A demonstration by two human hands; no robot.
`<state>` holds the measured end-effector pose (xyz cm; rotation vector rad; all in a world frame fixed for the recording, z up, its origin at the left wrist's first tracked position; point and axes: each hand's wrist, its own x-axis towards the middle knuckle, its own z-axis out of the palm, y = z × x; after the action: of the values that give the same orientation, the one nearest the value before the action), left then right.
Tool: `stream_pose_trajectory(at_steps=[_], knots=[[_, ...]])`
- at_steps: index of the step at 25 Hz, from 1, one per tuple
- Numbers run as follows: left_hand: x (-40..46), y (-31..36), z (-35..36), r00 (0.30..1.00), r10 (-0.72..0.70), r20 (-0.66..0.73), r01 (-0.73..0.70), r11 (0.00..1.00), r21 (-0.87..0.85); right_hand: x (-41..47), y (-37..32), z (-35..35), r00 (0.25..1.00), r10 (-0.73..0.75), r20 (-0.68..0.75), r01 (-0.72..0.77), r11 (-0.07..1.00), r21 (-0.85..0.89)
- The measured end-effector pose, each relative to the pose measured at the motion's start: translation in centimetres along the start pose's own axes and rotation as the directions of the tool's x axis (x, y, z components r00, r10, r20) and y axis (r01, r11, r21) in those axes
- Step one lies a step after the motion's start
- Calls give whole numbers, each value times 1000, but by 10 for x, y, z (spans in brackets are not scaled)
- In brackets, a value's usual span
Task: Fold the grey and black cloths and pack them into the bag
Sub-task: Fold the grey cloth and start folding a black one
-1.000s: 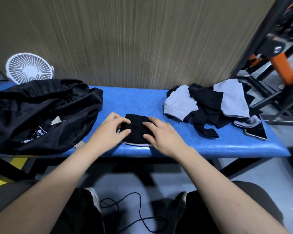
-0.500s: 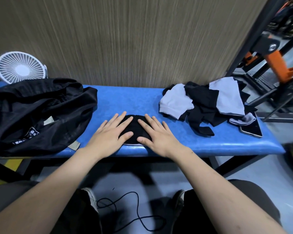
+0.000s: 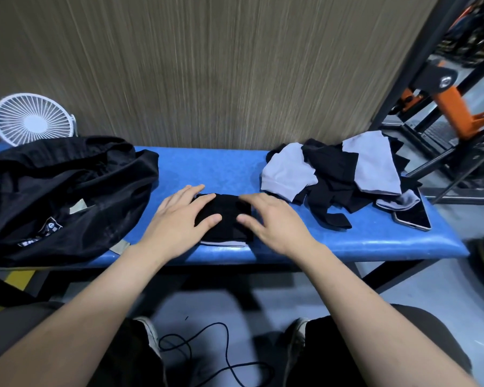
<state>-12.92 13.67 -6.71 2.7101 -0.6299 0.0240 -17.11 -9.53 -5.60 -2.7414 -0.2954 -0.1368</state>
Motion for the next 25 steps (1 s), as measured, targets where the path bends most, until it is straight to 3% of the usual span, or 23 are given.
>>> stream_pose_trajectory(at_steps=[3, 6, 11, 18, 25], knots=[[7, 20, -5, 993, 52, -103, -55, 998, -24, -6, 15, -21, 985, 20, -171, -22, 1000, -10], [21, 45, -1, 978, 114, -173, -125, 991, -53, -8, 46, -33, 963, 20, -267, -59, 988, -139], [53, 78, 17, 971, 170, -168, -185, 980, -77, -2, 88, -24, 931, -7, -366, -137, 920, -366], [74, 89, 31, 973, 166, -162, -180, 980, -79, 12, 100, -18, 942, -11, -337, -100, 945, -312], [74, 83, 30, 969, 157, -192, -173, 983, -68, 19, 92, -19, 862, -113, -493, -49, 952, -302]])
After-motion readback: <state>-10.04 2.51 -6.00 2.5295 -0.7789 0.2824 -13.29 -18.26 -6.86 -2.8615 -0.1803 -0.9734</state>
